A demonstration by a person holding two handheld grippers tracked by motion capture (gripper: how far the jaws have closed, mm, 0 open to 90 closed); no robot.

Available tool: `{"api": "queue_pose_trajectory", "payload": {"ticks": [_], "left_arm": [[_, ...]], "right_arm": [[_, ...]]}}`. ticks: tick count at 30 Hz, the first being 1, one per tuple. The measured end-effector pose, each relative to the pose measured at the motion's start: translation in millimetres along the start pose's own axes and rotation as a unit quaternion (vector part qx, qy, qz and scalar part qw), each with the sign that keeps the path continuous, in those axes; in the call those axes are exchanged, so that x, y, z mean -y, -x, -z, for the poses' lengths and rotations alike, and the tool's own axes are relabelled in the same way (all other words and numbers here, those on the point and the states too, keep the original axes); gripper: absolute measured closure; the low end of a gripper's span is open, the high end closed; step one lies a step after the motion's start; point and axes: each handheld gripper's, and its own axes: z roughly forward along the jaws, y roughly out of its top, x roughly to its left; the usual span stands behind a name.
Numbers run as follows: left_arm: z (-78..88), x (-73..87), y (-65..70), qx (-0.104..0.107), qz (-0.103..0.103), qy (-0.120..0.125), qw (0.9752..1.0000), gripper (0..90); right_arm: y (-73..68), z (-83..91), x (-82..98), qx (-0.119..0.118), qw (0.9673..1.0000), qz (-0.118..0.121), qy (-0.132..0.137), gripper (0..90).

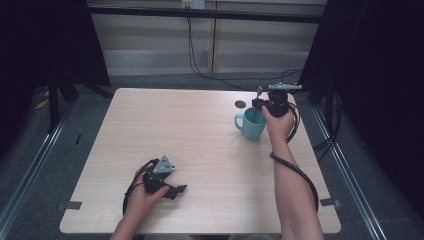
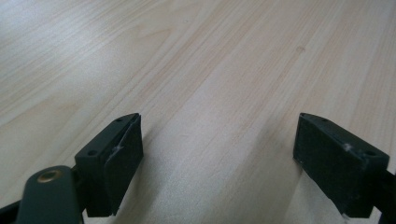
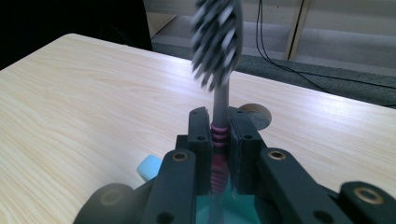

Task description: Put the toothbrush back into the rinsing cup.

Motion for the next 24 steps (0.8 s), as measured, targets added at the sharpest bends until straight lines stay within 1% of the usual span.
{"api": "queue_pose_trajectory", "payload": {"ticks": [5, 10, 13, 24], "left_arm": [[0.2, 0.2, 0.2, 0.0, 0.0, 0.001, 1.0, 15.8], [0.2, 0.2, 0.2, 0.0, 0.0, 0.001, 1.0, 15.8], [0.2, 0.2, 0.4, 0.0, 0.002, 0.001, 1.0, 15.8], [0.3, 0.4, 0.6, 0.0, 0.002, 0.001, 1.0, 15.8]], "right_arm": [[-2.0, -4.4, 5.2, -0.001, 1.0, -0.003, -0.004, 81.1], [-3.0, -7.2, 7.6, -0.006, 0.9999, -0.008, -0.002, 81.0], [-3.0, -8.5, 9.1, -0.007, 1.0, -0.006, -0.001, 81.1], [0.8, -8.6, 16.9, -0.001, 0.9999, -0.012, 0.0, 80.9]]}}
